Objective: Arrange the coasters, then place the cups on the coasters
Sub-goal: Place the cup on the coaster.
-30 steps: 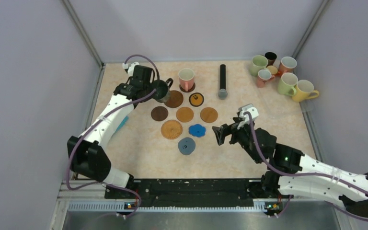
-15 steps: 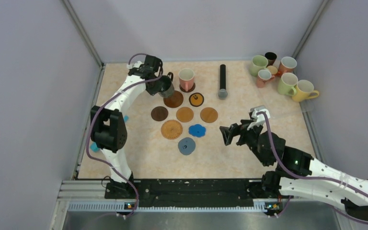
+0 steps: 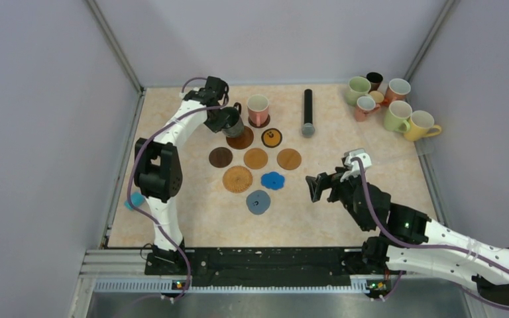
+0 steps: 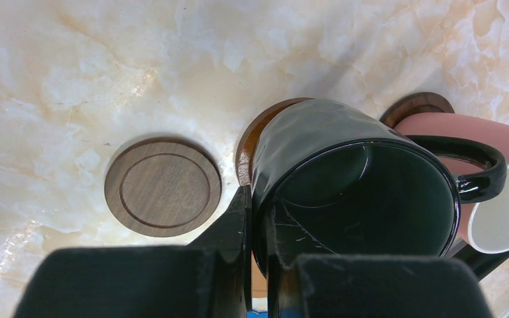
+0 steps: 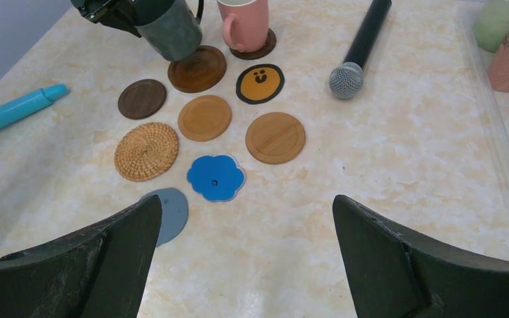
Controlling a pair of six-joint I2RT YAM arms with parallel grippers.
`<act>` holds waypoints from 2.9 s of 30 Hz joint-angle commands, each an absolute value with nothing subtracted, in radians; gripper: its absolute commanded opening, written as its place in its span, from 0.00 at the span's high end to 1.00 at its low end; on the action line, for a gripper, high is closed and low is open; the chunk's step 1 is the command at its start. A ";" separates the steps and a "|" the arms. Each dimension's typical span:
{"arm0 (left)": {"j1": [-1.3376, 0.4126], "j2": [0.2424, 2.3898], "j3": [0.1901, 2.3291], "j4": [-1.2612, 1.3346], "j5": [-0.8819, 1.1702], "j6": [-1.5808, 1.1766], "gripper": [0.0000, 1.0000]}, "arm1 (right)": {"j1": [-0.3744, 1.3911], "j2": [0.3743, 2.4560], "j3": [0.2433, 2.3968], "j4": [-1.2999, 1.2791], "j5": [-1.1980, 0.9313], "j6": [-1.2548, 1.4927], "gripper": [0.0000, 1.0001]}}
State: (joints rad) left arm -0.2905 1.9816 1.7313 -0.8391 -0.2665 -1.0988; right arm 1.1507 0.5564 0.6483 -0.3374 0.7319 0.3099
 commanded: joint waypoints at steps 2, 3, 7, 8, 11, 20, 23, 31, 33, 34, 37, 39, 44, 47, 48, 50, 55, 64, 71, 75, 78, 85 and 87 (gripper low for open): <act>-0.296 1.984 1.804 -0.821 -0.262 -1.135 1.00 | 1.147 0.549 0.651 -0.311 0.760 0.285 0.01; -0.296 1.988 1.804 -0.822 -0.259 -1.137 1.00 | 1.146 0.551 0.649 -0.309 0.761 0.282 0.01; -0.298 2.002 1.804 -0.819 -0.249 -1.141 1.00 | 1.146 0.552 0.641 -0.297 0.773 0.268 0.01; -0.298 2.006 1.805 -0.814 -0.248 -1.138 1.00 | 1.147 0.551 0.638 -0.296 0.777 0.265 0.01; -0.302 2.012 1.815 -0.816 -0.259 -1.133 1.00 | 1.146 0.551 0.632 -0.297 0.781 0.262 0.01; -0.305 2.034 1.829 -0.823 -0.259 -1.141 1.00 | 1.147 0.534 0.626 -0.299 0.784 0.262 0.01; -0.306 2.041 1.834 -0.820 -0.260 -1.136 1.00 | 1.147 0.526 0.624 -0.304 0.783 0.262 0.01; -0.311 2.052 1.835 -0.813 -0.245 -1.132 0.97 | 1.147 0.514 0.617 -0.304 0.785 0.264 0.01; -0.311 2.052 1.834 -0.813 -0.244 -1.129 0.96 | 1.146 0.514 0.616 -0.305 0.786 0.265 0.01; -0.312 2.051 1.833 -0.812 -0.245 -1.129 0.95 | 1.146 0.514 0.613 -0.305 0.787 0.265 0.01; -0.313 2.051 1.833 -0.810 -0.238 -1.129 0.94 | 1.146 0.514 0.610 -0.304 0.789 0.265 0.01; -0.314 2.052 1.833 -0.809 -0.233 -1.129 0.93 | 1.147 0.514 0.610 -0.305 0.790 0.265 0.01; -0.317 2.057 1.833 -0.806 -0.220 -1.128 0.93 | 1.147 0.515 0.611 -0.304 0.794 0.263 0.01; -0.317 2.063 1.833 -0.811 -0.207 -1.131 0.93 | 1.146 0.514 0.608 -0.304 0.796 0.263 0.01; -0.317 2.065 1.833 -0.815 -0.207 -1.132 0.93 | 1.147 0.514 0.608 -0.305 0.797 0.263 0.01; -0.319 2.064 1.831 -0.822 -0.208 -1.133 0.93 | 1.147 0.513 0.608 -0.308 0.797 0.264 0.01; -0.319 2.061 1.825 -0.831 -0.210 -1.132 0.92 | 1.147 0.509 0.608 -0.312 0.797 0.268 0.01; -0.319 2.075 1.825 -0.836 -0.206 -1.127 0.89 | 1.146 0.492 0.610 -0.331 0.793 0.280 0.01; -0.319 2.081 1.826 -0.837 -0.207 -1.121 0.85 | 1.147 0.471 0.608 -0.339 0.802 0.285 0.01; -0.319 2.078 1.826 -0.839 -0.214 -1.114 0.79 | 1.147 0.469 0.607 -0.339 0.801 0.286 0.01; -0.319 2.072 1.825 -0.843 -0.220 -1.114 0.79 | 1.147 0.473 0.604 -0.339 0.801 0.286 0.01; -0.320 2.059 1.824 -0.847 -0.213 -1.112 0.79 | 1.147 0.475 0.598 -0.332 0.801 0.288 0.01; -0.321 2.055 1.823 -0.847 -0.207 -1.114 0.78 | 1.147 0.478 0.597 -0.331 0.801 0.288 0.01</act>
